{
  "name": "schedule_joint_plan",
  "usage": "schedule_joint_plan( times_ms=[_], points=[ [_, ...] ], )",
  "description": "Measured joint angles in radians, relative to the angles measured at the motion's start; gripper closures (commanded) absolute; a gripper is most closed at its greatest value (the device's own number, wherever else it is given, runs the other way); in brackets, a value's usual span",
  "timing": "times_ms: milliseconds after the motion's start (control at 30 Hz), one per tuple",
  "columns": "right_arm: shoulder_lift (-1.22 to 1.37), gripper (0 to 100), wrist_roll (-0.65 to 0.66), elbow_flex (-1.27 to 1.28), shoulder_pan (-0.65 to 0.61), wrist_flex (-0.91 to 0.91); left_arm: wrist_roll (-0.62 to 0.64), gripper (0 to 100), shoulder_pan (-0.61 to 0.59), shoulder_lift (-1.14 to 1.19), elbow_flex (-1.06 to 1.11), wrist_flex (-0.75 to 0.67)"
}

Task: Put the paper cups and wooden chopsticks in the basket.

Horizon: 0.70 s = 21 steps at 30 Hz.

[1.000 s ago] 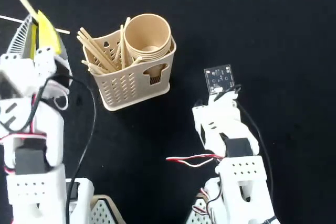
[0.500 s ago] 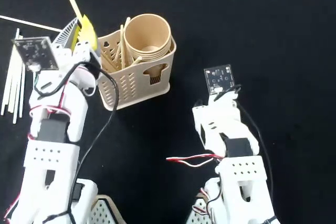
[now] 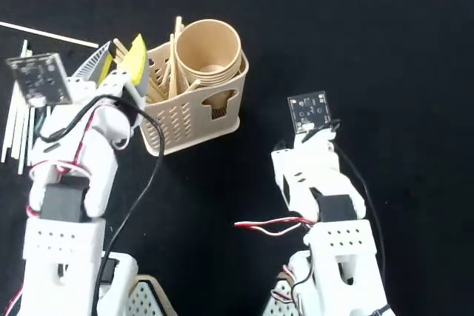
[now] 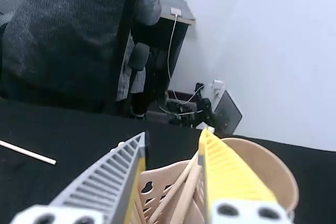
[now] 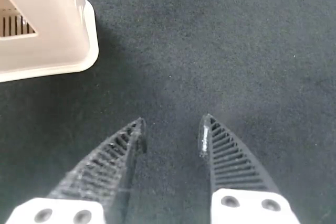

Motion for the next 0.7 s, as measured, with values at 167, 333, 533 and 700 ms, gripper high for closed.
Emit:
schedule_joint_plan(
  times_ms=[167, 333, 533, 700],
  points=[
    [0.0, 82.5, 0.0, 0.0, 0.0, 0.0, 0.0, 83, -0.141, -0.049, -0.104, 0.167],
    [0.0, 82.5, 0.0, 0.0, 0.0, 0.0, -0.114, 83, -0.393, 0.041, -0.209, 0.37],
    [0.0, 82.5, 0.0, 0.0, 0.0, 0.0, -0.354, 83, -0.548, 0.338, -0.272, 0.489],
    [0.0, 82.5, 0.0, 0.0, 0.0, 0.0, -0.433, 83, -0.609, 0.661, -0.361, 0.497]
  ],
)
